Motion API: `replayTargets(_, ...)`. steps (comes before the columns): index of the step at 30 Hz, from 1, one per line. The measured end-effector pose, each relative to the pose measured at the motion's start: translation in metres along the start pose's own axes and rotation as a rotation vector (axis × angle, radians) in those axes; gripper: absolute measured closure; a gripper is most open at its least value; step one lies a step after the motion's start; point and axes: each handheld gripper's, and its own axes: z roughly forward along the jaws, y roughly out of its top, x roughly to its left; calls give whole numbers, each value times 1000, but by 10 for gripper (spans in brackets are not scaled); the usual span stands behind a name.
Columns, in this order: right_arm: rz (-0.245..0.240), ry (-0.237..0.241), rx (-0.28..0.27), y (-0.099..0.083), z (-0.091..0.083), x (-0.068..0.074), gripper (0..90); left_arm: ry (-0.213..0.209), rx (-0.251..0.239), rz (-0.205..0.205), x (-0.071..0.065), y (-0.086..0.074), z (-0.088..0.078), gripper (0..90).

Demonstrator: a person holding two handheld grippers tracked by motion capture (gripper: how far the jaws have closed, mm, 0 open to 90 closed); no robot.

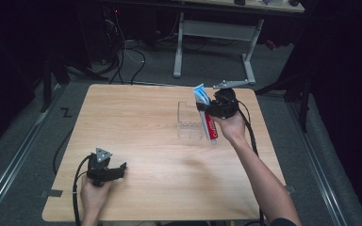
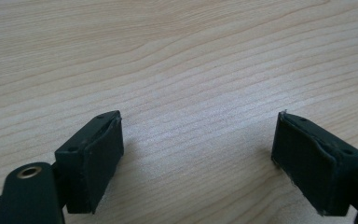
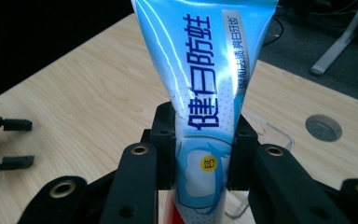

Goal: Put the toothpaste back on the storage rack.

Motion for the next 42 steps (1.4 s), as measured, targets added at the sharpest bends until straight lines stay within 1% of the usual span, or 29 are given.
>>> replayTargets(4, 5, -10, -30, 13, 3, -1, 705, 0, 0, 0, 0, 0, 0, 171)
replayTargets(8, 8, -16, -39, 20, 5, -2, 706, 0, -1, -1, 0, 0, 0, 171)
replayTargets(9, 8, -27, -39, 24, 6, -3, 706, 0, -1, -1, 0, 0, 0, 171)
replayTargets(14, 18, -36, -47, 29, 10, -6, 707, 0, 0, 0, 0, 0, 0, 171)
replayTargets(16, 19, -49, -54, 32, 15, -8, 706, 0, 2, 2, 0, 0, 0, 171)
replayTargets(20, 26, -63, -65, 36, 20, -10, 706, 0, 2, 1, 0, 0, 0, 171)
replayTargets(22, 46, -62, -82, 37, 24, -13, 706, 0, 1, 1, 0, 0, 0, 171)
replayTargets(27, 45, -78, -93, 40, 30, -14, 704, 0, 2, 2, 0, 0, 0, 171)
replayTargets(30, 54, -83, -110, 41, 34, -16, 703, 1, -1, 2, 0, 0, 0, 171)
replayTargets(32, 63, -80, -108, 42, 37, -18, 702, 1, -1, 1, 0, 0, 0, 171)
replayTargets(33, 67, -87, -106, 43, 40, -19, 701, 1, -1, 1, 0, 0, 0, 171)
replayTargets(42, 77, -111, -114, 42, 50, -24, 699, 1, -1, 2, 0, 0, 0, 171)
